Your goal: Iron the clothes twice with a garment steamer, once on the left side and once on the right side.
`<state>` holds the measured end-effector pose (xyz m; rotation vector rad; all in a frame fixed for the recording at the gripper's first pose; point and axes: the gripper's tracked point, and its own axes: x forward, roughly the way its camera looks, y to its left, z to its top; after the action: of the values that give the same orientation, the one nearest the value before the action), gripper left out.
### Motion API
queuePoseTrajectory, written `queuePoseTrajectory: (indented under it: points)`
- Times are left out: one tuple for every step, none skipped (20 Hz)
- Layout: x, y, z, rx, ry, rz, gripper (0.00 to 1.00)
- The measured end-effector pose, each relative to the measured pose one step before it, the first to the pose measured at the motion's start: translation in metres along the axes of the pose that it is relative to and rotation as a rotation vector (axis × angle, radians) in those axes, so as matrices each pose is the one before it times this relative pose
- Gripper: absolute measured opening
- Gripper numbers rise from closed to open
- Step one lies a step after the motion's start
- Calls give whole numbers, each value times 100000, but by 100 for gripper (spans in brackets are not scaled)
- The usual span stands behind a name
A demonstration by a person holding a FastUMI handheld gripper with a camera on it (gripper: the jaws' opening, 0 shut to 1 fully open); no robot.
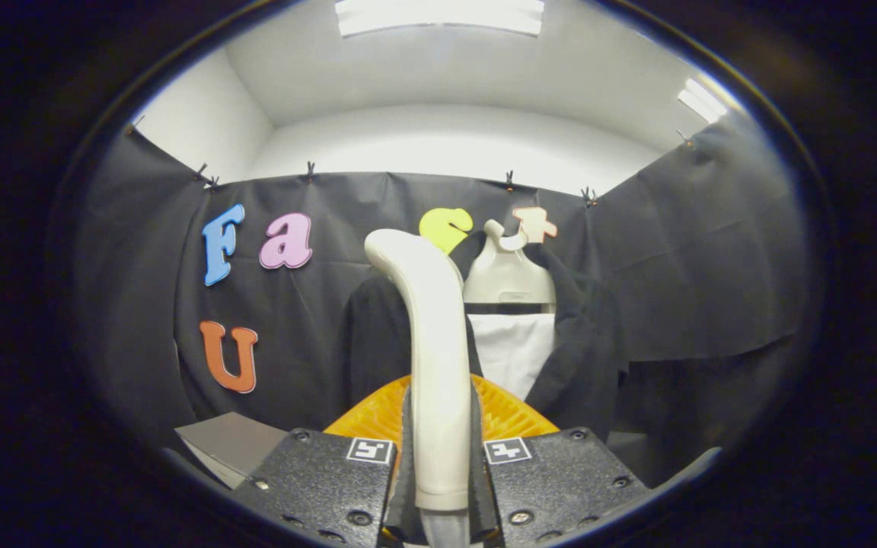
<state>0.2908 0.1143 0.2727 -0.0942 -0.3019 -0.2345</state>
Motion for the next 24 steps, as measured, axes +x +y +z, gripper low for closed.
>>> queuePoseTrajectory:
  points:
    - [1, -16, -353, 1005, 549, 645, 30]
    - [-65, 19, -422, 830, 831, 931, 30]
    - [-180, -142, -309, 902, 567, 304, 30]
    - [-46, -225, -461, 93, 954, 240, 31]
    - [-160, -219, -472, 1022, 968, 168, 30]
    - [-234, -102, -701, 448, 2064, 262, 30]
    - [-391, -252, -913, 363, 2012, -139, 30]
    - [-288, -240, -796, -330, 1617, 60, 30]
    - [-330, -244, -674, -623, 1224, 55, 30]
    - [-306, -230, -765, -952, 1391, 129, 30]
    - [-369, -166, -646, -303, 1303, 145, 30]
    - [-386, -78, -750, 217, 1791, -127, 30]
    - [-401, -58, -878, -875, 1858, -89, 30]
    - [-305, -194, -739, -756, 810, 204, 30]
    - [-270, -189, -508, -542, 734, -191, 30]
    - [-168, -408, -602, -730, 1244, -873, 30]
    - [-262, -350, -648, 38, 1295, -709, 30]
    - [-156, -249, -578, 577, 1285, -401, 30]
    - [-198, -229, -567, 227, 1059, -191, 30]
    - [-213, -304, -664, 36, 965, -573, 30]
    - [-167, -289, -682, -389, 1089, -500, 30]
    - [-243, -236, -974, -33, 1285, -404, 30]
    - [-285, -172, -703, -351, 1305, -128, 30]
    - [-148, -79, -900, -194, 1265, -267, 30]
